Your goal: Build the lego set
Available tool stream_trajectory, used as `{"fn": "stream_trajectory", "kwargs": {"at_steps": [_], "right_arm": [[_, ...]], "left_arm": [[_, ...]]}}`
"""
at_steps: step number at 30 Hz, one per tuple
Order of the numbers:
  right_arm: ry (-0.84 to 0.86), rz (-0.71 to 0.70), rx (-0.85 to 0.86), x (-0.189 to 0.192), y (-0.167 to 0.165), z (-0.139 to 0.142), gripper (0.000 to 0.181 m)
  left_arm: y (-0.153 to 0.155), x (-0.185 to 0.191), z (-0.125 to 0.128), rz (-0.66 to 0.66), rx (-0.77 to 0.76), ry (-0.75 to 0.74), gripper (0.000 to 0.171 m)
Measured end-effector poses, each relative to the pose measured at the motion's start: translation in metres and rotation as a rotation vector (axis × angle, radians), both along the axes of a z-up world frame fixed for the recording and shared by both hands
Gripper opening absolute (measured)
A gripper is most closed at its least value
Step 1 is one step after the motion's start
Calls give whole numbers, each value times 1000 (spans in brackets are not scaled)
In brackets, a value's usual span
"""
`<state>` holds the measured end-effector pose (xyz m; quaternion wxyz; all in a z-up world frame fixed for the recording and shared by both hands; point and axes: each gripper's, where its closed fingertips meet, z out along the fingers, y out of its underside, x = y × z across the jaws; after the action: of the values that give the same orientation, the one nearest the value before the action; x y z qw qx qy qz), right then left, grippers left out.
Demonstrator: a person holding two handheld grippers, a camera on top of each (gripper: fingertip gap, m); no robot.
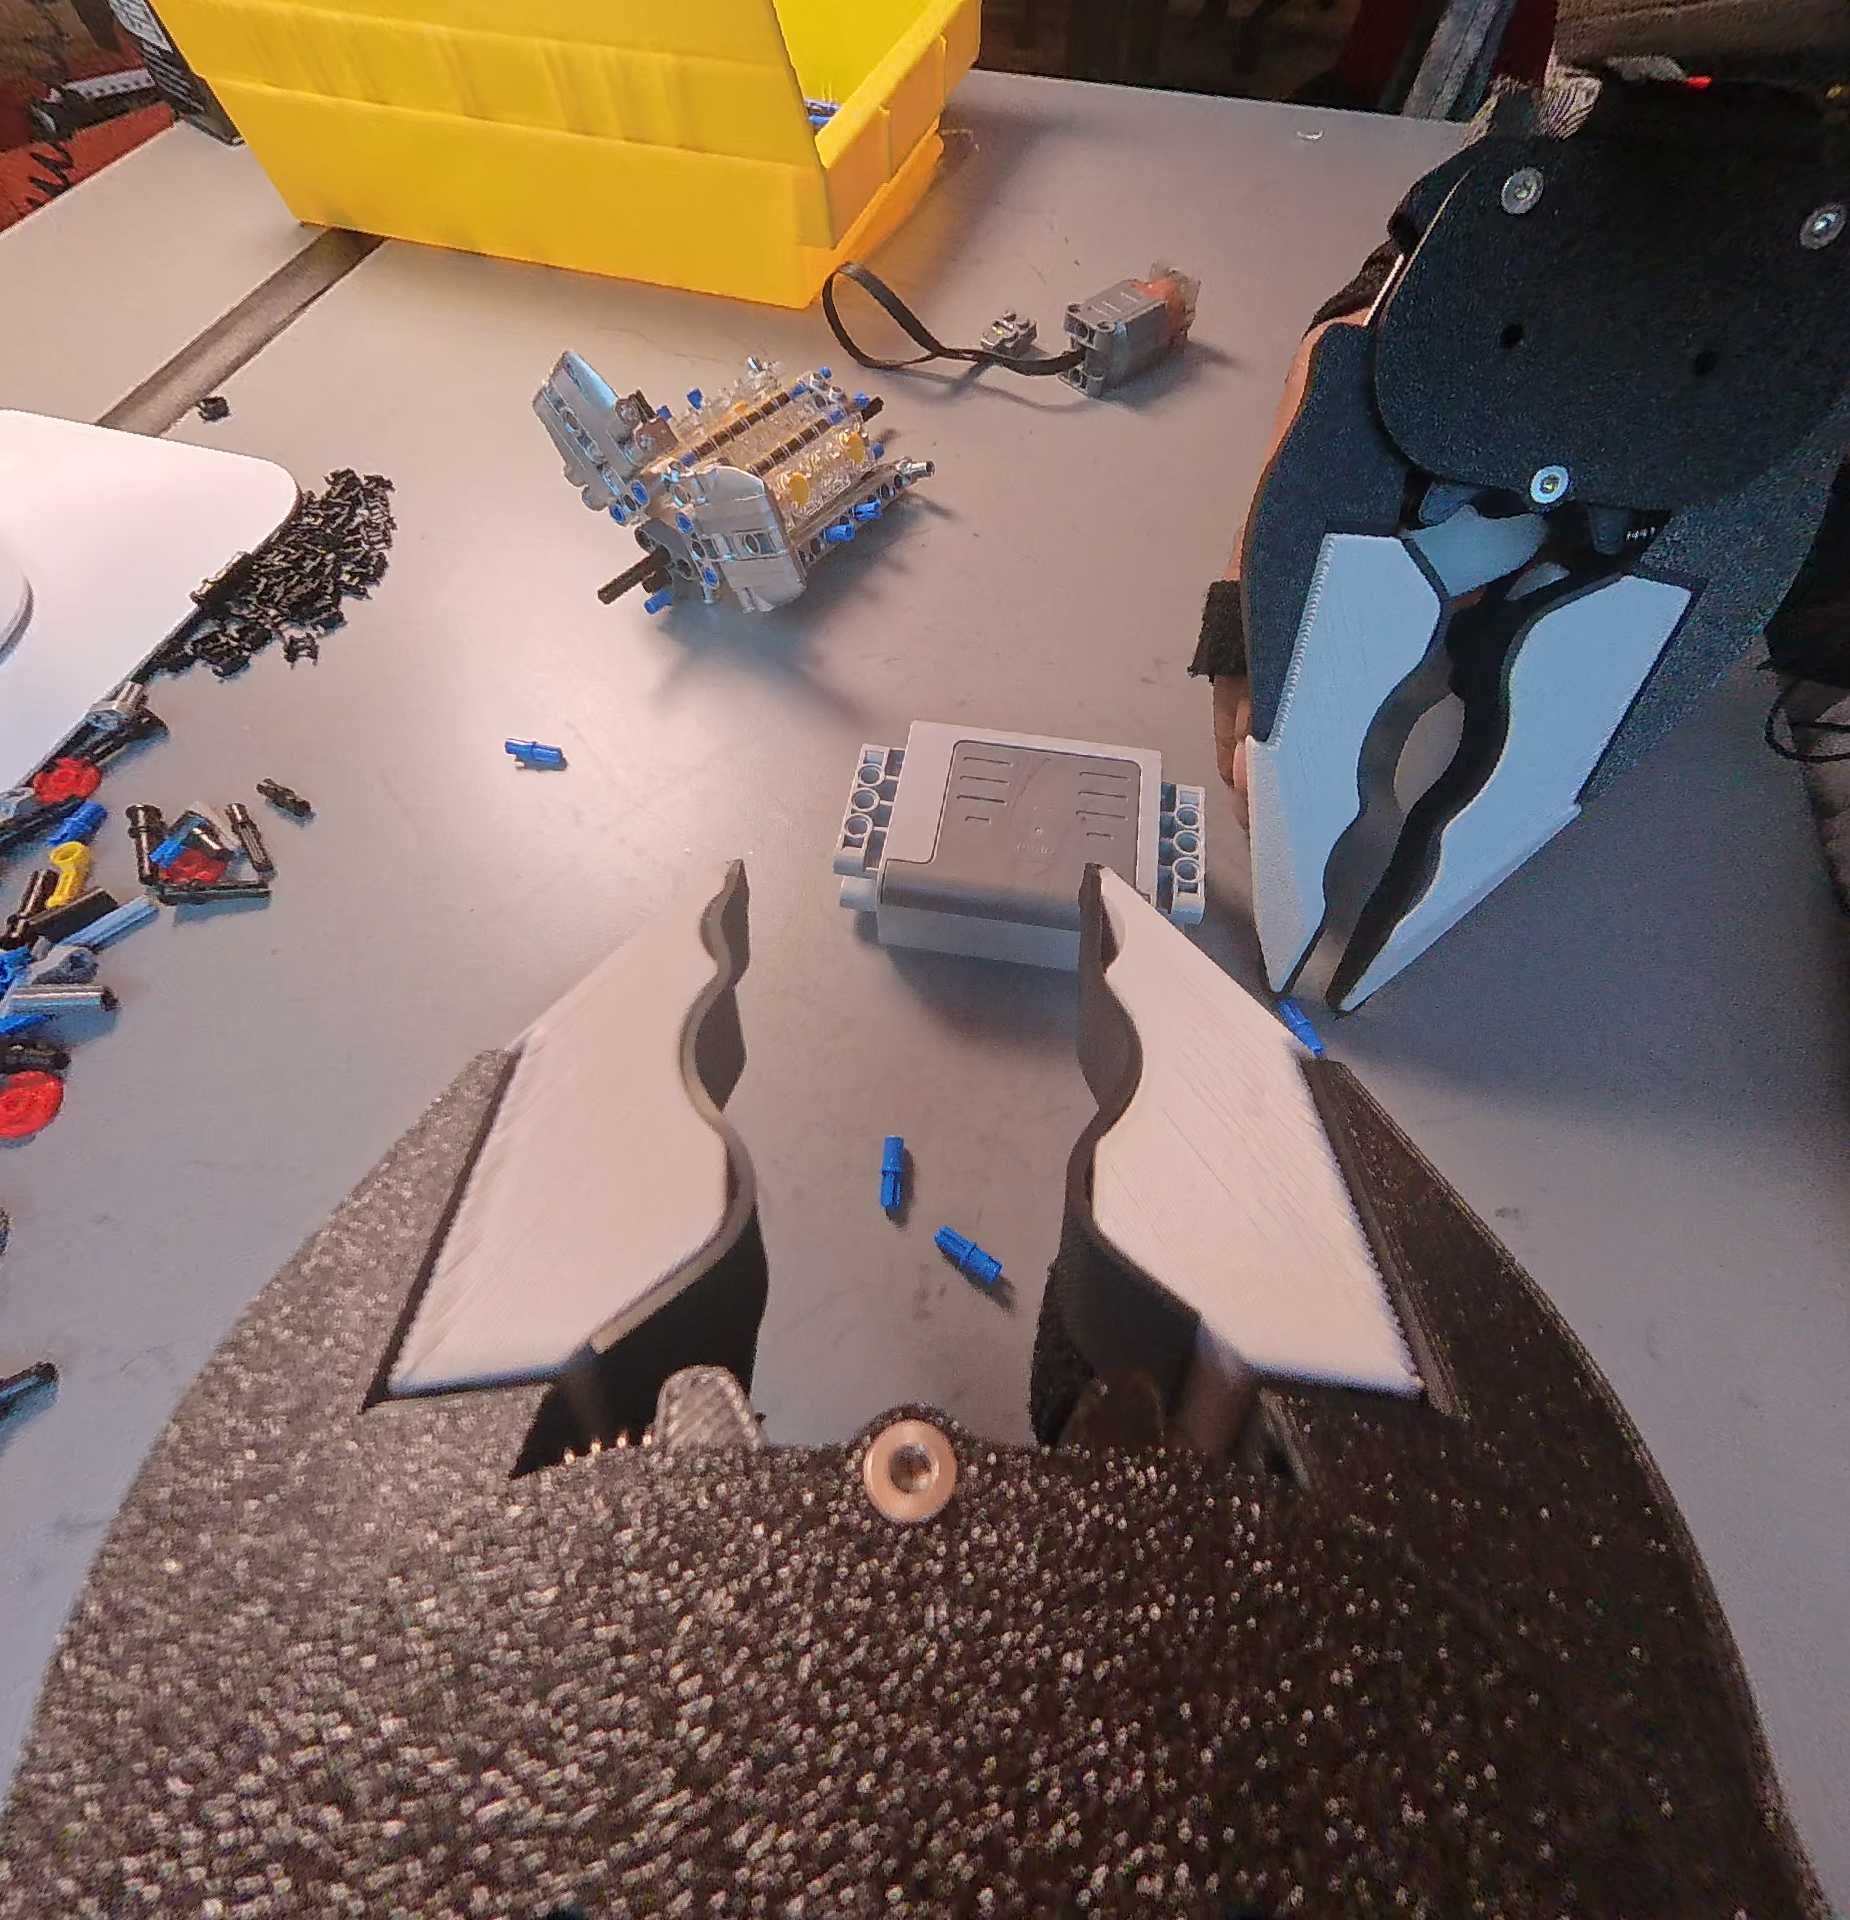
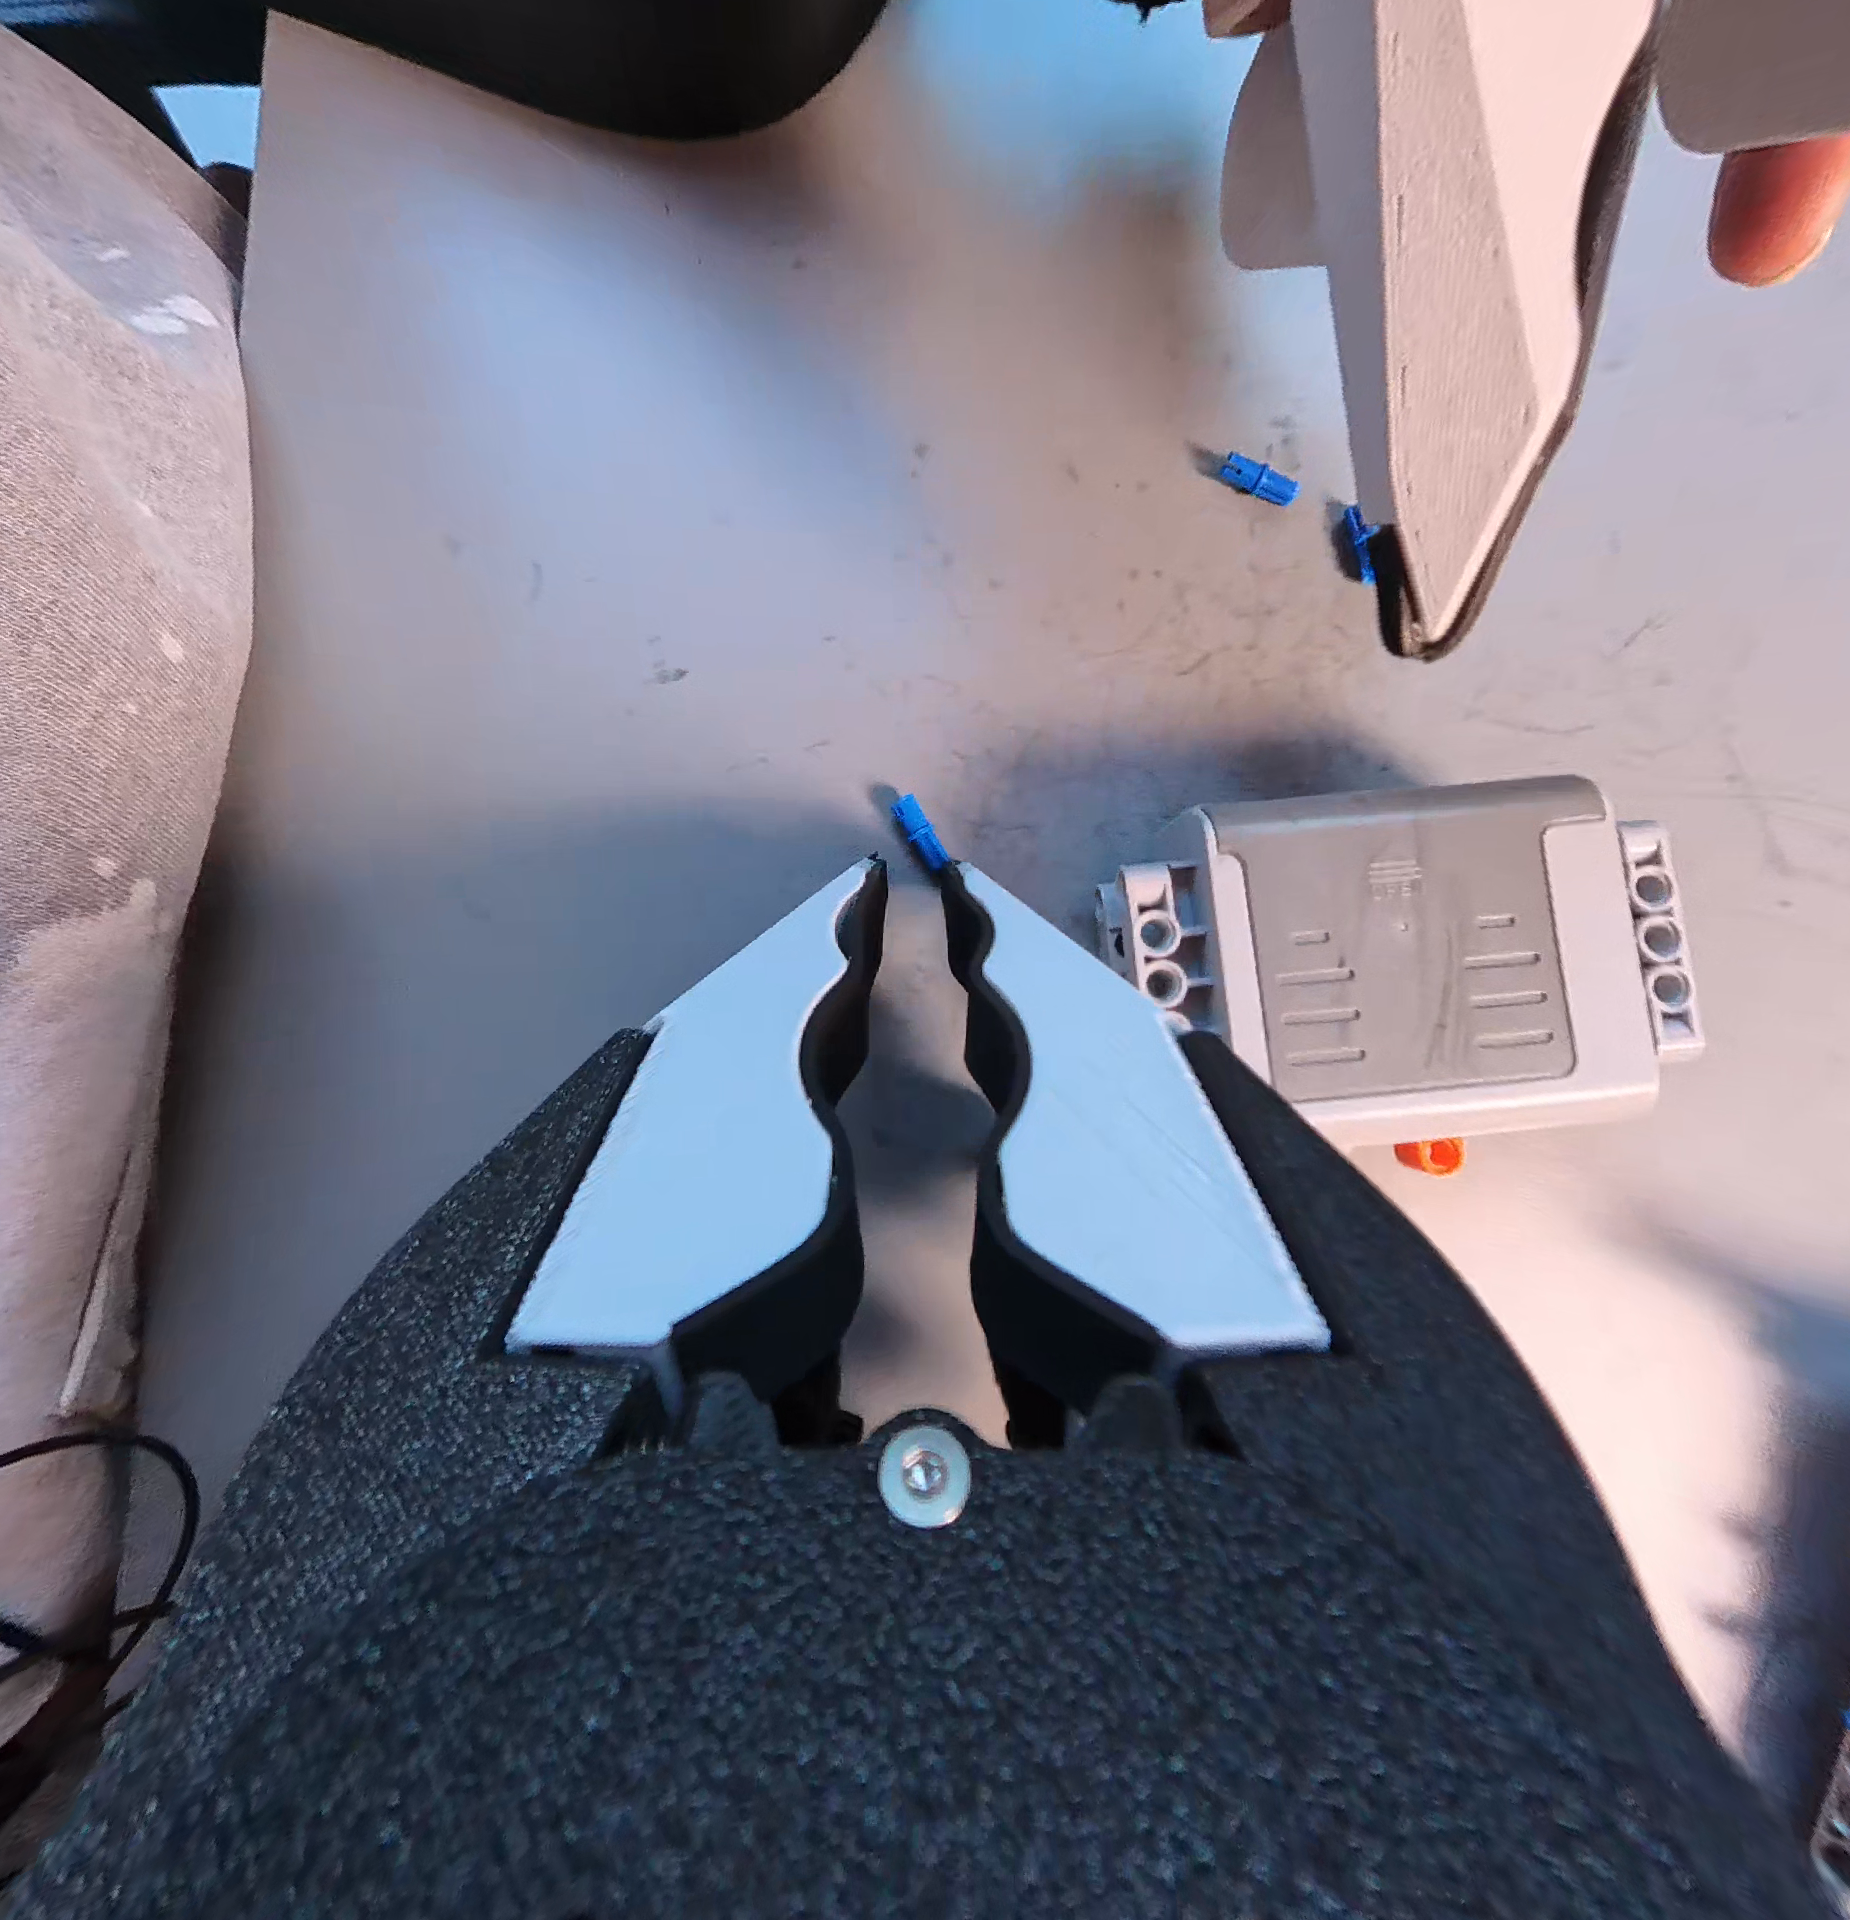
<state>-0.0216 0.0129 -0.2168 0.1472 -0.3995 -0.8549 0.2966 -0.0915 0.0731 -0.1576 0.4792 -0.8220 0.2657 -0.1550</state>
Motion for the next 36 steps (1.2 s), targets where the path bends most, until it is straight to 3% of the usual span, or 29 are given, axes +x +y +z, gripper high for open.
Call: {"fn": "stream_trajectory", "kwargs": {"at_steps": [5, 9, 13, 20, 23, 26, 30, 36], "right_arm": [[15, 46, 2, -5, -5, 0, 12], [31, 77, 3, -6, -8, -1, 0], [14, 89, 4, 0, -7, 0, 0], [40, 13, 4, -11, -6, 0, 17], [47, 0, -2, -15, -5, -1, 4], [46, 4, 17, -12, -3, -1, 4], [119, 4, 23, -9, 3, 24, 4], [252, 2, 151, -8, 18, 65, 4]], "left_arm": [[-1, -3, -1, 2, -6, 12, 61], [-2, -6, -3, 6, -21, 8, 61], [-5, -2, -6, -19, -35, 12, 61], [-9, 5, -13, -58, -56, 33, 61], [-12, 8, -14, -85, -62, 21, 59], [-21, 19, -14, -166, -71, 5, 53], [-40, 44, -9, -311, -81, -39, 39], [-44, 64, 7, -370, -66, -177, 16]]}}
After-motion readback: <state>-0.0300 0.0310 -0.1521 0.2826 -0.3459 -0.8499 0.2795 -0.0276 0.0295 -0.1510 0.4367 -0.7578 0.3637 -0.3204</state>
